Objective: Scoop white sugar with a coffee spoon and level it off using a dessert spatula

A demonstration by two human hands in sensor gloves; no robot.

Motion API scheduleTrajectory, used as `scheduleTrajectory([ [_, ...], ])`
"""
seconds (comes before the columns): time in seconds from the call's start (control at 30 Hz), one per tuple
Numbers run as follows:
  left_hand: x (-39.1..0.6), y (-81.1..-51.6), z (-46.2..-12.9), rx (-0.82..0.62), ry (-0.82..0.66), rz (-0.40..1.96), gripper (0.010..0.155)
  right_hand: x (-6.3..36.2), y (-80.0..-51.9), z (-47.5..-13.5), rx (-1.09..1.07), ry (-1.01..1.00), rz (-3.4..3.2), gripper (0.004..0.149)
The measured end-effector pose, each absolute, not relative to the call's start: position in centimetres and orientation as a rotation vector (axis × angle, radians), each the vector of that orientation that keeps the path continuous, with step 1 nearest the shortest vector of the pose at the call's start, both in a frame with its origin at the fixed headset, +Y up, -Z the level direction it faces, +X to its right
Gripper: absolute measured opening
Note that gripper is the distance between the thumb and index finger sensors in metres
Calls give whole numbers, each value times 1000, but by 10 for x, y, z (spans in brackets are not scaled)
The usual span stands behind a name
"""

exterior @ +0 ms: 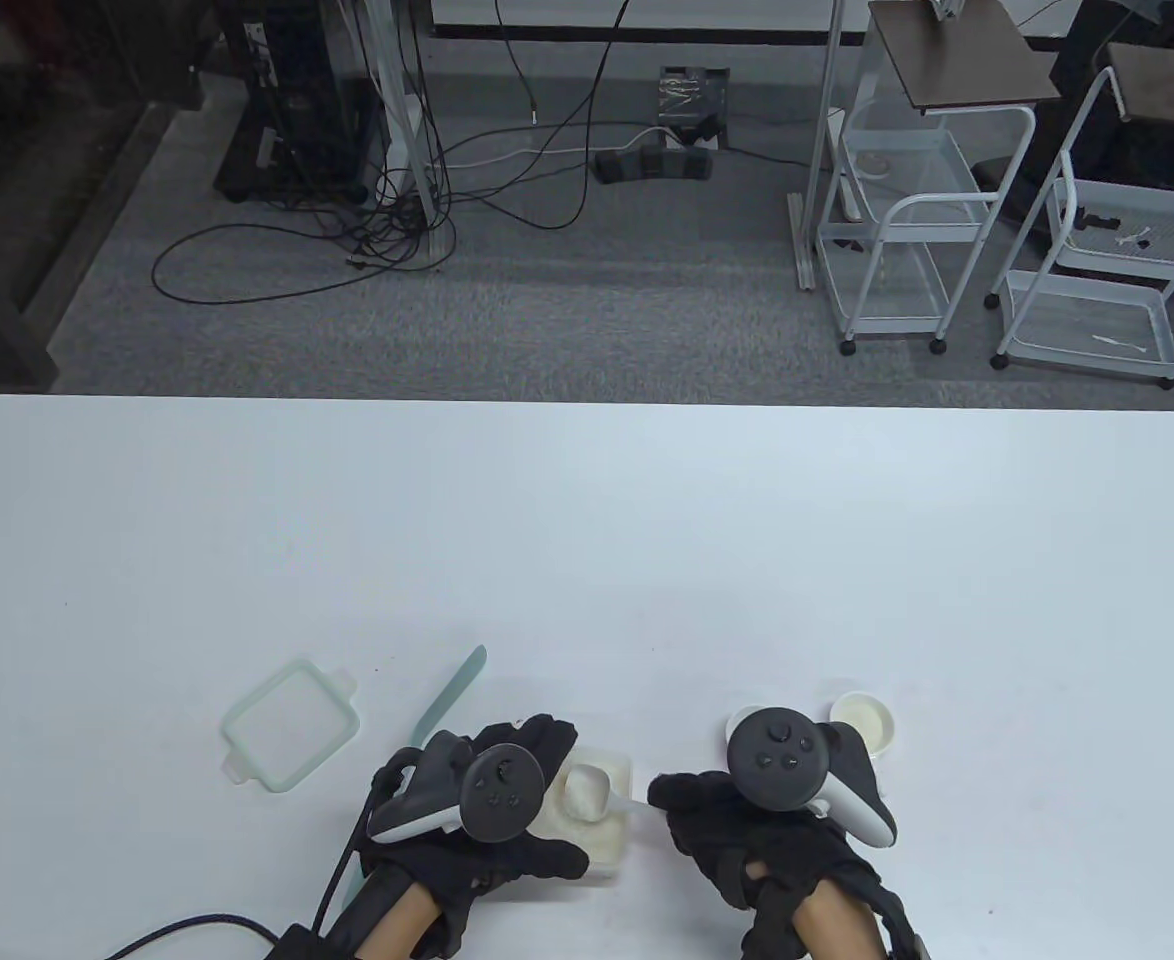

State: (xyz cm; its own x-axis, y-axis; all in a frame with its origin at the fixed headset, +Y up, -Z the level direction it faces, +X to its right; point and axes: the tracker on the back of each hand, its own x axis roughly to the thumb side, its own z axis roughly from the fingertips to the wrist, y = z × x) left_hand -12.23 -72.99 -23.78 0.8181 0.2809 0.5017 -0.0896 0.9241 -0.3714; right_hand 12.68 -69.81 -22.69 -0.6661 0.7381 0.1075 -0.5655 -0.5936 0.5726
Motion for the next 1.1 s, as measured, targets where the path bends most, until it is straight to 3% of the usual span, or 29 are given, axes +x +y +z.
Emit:
scheduleTrajectory([
  [0.77,-128,-721,-238,-303,-567,231,116,140,-700,-230,389,657,2136,43],
  [0.9,-152,-702,-241,-252,-479,359,114,141,-698,-230,389,643,2125,43],
  [1.1,-195,-682,-246,-173,-188,402,106,140,-698,-229,399,635,2120,43],
])
